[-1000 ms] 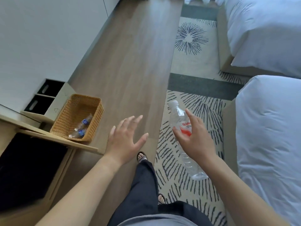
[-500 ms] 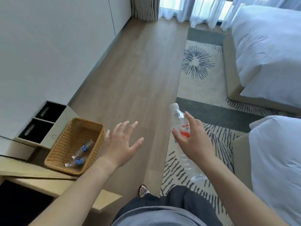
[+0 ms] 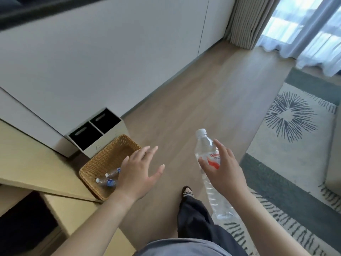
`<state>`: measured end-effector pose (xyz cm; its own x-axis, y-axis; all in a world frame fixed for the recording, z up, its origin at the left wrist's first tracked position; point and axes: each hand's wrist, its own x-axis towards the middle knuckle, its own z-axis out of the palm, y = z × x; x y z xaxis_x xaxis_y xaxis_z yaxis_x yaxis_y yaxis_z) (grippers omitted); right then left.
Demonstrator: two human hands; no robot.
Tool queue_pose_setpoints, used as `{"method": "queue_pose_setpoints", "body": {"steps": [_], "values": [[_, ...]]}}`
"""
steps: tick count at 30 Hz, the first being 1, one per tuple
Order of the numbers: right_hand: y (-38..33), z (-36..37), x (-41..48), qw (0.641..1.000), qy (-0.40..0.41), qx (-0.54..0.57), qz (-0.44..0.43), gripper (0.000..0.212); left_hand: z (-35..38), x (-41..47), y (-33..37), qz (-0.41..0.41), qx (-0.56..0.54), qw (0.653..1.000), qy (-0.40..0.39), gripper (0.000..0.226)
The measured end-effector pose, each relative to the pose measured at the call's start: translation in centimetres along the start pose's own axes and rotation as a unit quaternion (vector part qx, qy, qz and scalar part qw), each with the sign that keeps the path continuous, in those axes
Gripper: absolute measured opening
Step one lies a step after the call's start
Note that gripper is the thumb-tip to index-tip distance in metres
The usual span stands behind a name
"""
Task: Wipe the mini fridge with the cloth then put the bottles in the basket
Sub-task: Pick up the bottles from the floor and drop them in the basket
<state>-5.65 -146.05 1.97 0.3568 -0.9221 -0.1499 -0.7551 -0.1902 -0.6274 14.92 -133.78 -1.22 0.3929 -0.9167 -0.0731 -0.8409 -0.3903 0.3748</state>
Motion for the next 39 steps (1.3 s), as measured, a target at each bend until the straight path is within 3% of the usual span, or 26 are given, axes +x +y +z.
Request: {"method": "queue_pose_setpoints", "body": {"steps": [10, 19, 26, 30, 39], "values": [[-4.2, -1.1, 19.3, 0.987, -0.105, -0.032, -0.116, 0.065, -1.0, 11.7, 0.3, -0.157, 0.006, 0.987, 0.025, 0.082], [-9.5, 3.7, 27.1, 0.963, -0.212, -0.06, -0.158, 0.066, -1.0, 14.2, -3.1, -0.258, -0.017, 0.966, 0.03, 0.078], [-15.4, 6.4, 33.0, 0.96, -0.197, -0.063, -0.187, 0.066, -1.9, 20.6, -9.1, -0.265, -0.026, 0.964, 0.028, 0.079], [-18.9, 7.4, 36.8, 0.96, -0.193, -0.072, -0.191, 0.066, -4.6, 25.0, -13.5, -0.27, -0.035, 0.959, 0.081, 0.08], [-26.9, 13.5, 42.4, 0.926, -0.245, -0.089, -0.274, 0.065, -7.0, 26.4, -21.4, -0.361, -0.043, 0.923, 0.124, 0.077]]}}
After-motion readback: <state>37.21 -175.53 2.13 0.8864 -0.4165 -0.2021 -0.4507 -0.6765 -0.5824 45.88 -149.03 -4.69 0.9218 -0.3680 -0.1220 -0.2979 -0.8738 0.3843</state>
